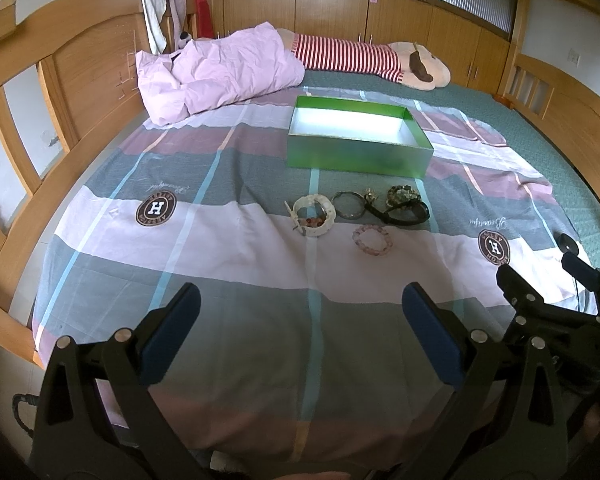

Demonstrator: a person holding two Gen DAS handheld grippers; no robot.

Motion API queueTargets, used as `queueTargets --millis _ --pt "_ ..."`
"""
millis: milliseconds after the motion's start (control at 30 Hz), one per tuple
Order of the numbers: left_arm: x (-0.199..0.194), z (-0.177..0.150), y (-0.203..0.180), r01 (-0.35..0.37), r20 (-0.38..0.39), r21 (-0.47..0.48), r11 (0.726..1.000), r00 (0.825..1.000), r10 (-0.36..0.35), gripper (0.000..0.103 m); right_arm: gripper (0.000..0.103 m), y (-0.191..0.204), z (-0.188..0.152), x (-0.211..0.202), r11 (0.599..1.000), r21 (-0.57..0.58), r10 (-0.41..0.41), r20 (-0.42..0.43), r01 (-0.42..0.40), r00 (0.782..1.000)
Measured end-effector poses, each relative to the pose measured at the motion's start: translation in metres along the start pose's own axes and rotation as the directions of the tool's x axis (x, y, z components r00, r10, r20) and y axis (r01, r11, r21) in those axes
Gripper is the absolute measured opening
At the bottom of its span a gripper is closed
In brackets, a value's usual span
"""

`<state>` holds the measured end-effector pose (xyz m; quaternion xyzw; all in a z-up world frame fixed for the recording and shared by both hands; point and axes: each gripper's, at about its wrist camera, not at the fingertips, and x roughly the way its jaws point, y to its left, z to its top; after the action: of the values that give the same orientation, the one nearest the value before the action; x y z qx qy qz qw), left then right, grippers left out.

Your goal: Organize jewelry

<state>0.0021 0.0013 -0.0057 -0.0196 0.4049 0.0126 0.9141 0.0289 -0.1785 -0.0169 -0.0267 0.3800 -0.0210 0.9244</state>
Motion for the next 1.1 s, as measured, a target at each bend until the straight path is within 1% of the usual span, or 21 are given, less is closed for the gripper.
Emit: queueTargets --millis 100,167,267,300,367,467,500,533,567,600,633,667,700,733,800,833,900,933,1000,1100 --pt "0.004 0.0 0.004 -0.017 -0.028 -0.014 1.0 0.999 0.016 0.1 0.101 0.0 0.0 -0.001 1.0 0.001 0.002 0.01 -0.002 1.0" --pt "0.004 0.001 0.007 -0.026 -0.022 -0.008 1.0 0.999 0.025 0.1 0.101 -0.006 0.001 -0.005 1.0 0.003 -0.005 0.038 0.005 0.999" --pt "0.001 0.003 0.012 -0.044 0.003 -0.007 0.999 0.999 0.044 0.1 0.101 -0.015 0.0 -0.013 1.0 0.021 0.008 0.08 -0.01 0.997" --pt "-0.001 0.005 0.014 -0.041 0.008 -0.008 0.999 0.999 0.042 0.1 0.101 -0.014 0.004 -0.015 0.999 0.027 0.018 0.088 -0.02 0.996" --pt "-0.005 0.01 0.013 -0.05 0.022 0.009 0.999 0.998 0.05 0.1 0.101 -0.018 0.008 -0.019 0.998 0.04 0.046 0.089 -0.05 0.995" --pt "-0.016 0.02 0.008 -0.073 0.07 0.057 0.996 0.995 0.069 0.1 0.101 -0.017 0.018 -0.028 0.997 0.053 0.057 0.09 -0.061 0.994" --pt "-0.019 0.023 0.007 -0.088 0.088 0.066 0.994 0.993 0.082 0.1 0.101 -0.017 0.022 -0.03 0.996 0.057 0.067 0.099 -0.073 0.993" --pt "-0.02 0.026 0.006 -0.092 0.097 0.063 0.994 0.992 0.086 0.1 0.101 -0.017 0.025 -0.031 0.996 0.054 0.059 0.102 -0.065 0.993" --pt "-0.022 0.03 0.008 -0.084 0.107 0.052 0.995 0.991 0.078 0.1 0.101 -0.016 0.029 -0.032 0.998 0.045 0.043 0.099 -0.048 0.994" --pt "-0.024 0.034 0.01 -0.051 0.118 0.043 0.998 0.992 0.045 0.1 0.101 -0.015 0.033 -0.032 0.999 0.038 0.033 0.094 -0.036 0.995" --pt "-0.025 0.037 0.012 0.024 0.133 0.04 0.999 0.991 -0.029 0.1 0.101 -0.015 0.036 -0.032 0.999 0.039 0.027 0.093 -0.031 0.995" --pt "-0.027 0.042 0.016 0.098 0.152 0.025 0.995 0.983 -0.1 0.1 0.101 -0.016 0.04 -0.032 0.998 0.05 0.027 0.098 -0.032 0.995" --pt "-0.025 0.047 0.017 0.098 0.147 0.015 0.995 0.984 -0.099 0.1 0.101 -0.016 0.043 -0.033 0.997 0.058 0.034 0.105 -0.041 0.994" --pt "-0.023 0.052 0.014 0.07 0.139 0.023 0.997 0.988 -0.073 0.1 0.101 -0.017 0.048 -0.035 0.997 0.065 0.041 0.117 -0.049 0.992" --pt "-0.019 0.065 0.011 0.028 0.143 0.05 0.998 0.989 -0.035 0.1 0.101 -0.01 0.069 -0.037 1.0 0.014 0.001 0.175 -0.003 0.985" --pt "-0.016 0.07 0.009 0.007 0.139 0.055 0.998 0.99 -0.015 0.1 0.101 -0.007 0.077 -0.037 1.0 -0.018 0.0 0.196 0.003 0.981" --pt "-0.007 0.083 0.007 -0.032 0.13 0.065 0.997 0.991 0.024 0.1 0.101 -0.002 0.089 -0.031 0.999 -0.047 -0.001 0.209 0.011 0.978" --pt "-0.004 0.087 0.006 -0.043 0.131 0.069 0.997 0.991 0.034 0.1 0.101 0.0 0.097 -0.026 0.998 -0.053 -0.003 0.208 0.014 0.978" --pt "0.006 0.098 0.004 -0.086 0.139 0.082 0.993 0.988 0.074 0.1 0.101 0.001 0.107 -0.015 0.999 -0.052 0.006 0.198 0.005 0.98" --pt "0.024 0.109 -0.002 -0.108 0.135 0.104 0.989 0.986 0.094 0.1 0.101 0.001 0.122 0.011 0.998 -0.029 0.05 0.126 -0.047 0.991"
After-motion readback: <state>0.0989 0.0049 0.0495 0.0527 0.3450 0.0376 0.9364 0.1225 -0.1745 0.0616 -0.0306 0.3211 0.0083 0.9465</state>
